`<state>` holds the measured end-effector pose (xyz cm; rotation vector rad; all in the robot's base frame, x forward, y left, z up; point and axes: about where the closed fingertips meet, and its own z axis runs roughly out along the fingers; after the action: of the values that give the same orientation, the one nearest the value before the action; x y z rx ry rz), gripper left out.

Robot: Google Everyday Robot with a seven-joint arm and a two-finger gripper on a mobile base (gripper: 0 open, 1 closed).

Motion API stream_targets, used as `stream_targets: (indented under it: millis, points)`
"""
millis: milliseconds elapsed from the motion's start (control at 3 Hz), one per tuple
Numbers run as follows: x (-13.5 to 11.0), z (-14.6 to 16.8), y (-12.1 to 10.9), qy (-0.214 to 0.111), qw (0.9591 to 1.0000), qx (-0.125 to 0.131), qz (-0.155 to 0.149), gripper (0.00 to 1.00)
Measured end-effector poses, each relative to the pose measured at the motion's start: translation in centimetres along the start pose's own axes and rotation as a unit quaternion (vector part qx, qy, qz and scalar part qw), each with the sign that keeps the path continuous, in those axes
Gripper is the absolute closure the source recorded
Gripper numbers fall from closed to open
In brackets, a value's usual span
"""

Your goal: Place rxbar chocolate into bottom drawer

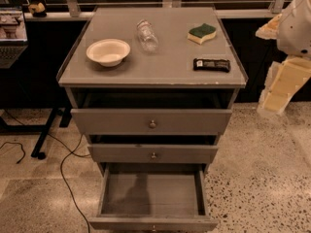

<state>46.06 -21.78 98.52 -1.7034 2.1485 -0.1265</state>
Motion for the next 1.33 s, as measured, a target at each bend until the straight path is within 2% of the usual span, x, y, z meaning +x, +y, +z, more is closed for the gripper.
stream_targets:
  millis: [333,667,1000,1333]
  points:
    - [0.0,1.2,-3.7,-0.017,0.9998,-0.004,0.0,0.0]
    - [0.2,2.2,-7.3,-0.033,0.9993,-0.019,0.004,0.0]
    - [1.4,4.3,-10.1,-0.033,0.9983,-0.043,0.023,0.0]
    - [2.3,7.1,-12.8,-0.037,0.9971,-0.052,0.041,0.0]
